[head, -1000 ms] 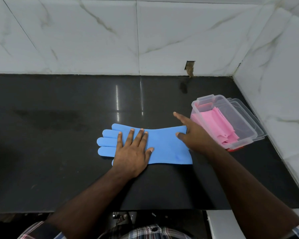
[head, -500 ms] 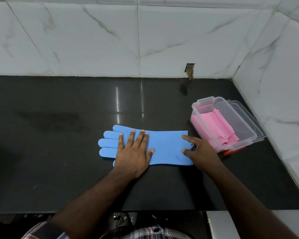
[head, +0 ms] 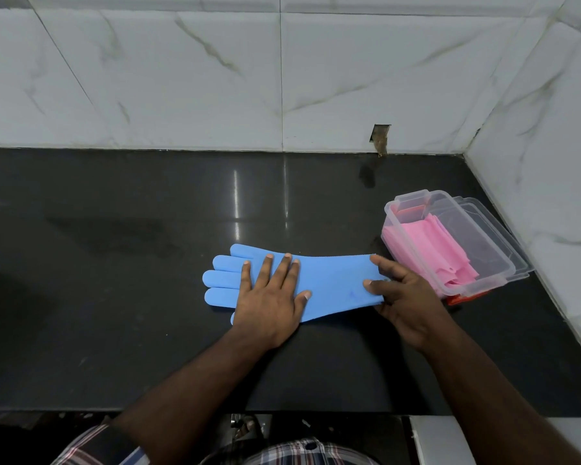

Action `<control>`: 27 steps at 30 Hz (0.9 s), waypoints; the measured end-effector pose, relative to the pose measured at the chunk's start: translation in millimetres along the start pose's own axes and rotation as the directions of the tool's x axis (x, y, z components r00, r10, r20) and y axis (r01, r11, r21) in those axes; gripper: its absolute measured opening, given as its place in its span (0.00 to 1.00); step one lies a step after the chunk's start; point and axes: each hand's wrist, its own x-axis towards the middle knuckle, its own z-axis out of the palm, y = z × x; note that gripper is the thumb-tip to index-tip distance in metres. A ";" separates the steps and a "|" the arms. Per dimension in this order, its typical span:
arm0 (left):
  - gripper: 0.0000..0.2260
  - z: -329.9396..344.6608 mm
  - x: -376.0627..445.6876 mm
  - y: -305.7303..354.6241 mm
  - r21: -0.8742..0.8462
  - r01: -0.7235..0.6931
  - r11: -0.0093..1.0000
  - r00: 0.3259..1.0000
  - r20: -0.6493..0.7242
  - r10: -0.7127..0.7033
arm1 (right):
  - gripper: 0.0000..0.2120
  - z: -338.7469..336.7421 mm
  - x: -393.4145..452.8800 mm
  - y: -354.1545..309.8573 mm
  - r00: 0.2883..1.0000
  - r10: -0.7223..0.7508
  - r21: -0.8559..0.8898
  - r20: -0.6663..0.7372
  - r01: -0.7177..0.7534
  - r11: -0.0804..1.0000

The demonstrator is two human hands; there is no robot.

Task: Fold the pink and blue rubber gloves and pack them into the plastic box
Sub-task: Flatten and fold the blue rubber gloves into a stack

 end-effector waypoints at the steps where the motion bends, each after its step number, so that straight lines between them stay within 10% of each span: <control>1: 0.30 0.0 0.2 -0.1 0.000 0.002 1.000 1.000 0.002 -0.002 | 0.23 1.1 -1.4 2.9 1.000 0.015 0.032 0.001 -0.015 0.999; 14: 0.30 1.0 2.4 -0.3 0.006 0.004 1.000 1.000 0.024 -0.004 | 0.19 16.4 -16.6 29.7 0.965 -0.218 -0.186 -0.146 0.189 0.964; 27: 0.28 -12.4 7.7 -6.3 -0.108 -0.016 0.994 0.995 0.092 0.026 | 0.25 55.2 -32.6 21.8 0.833 -0.552 -0.481 0.010 0.488 0.728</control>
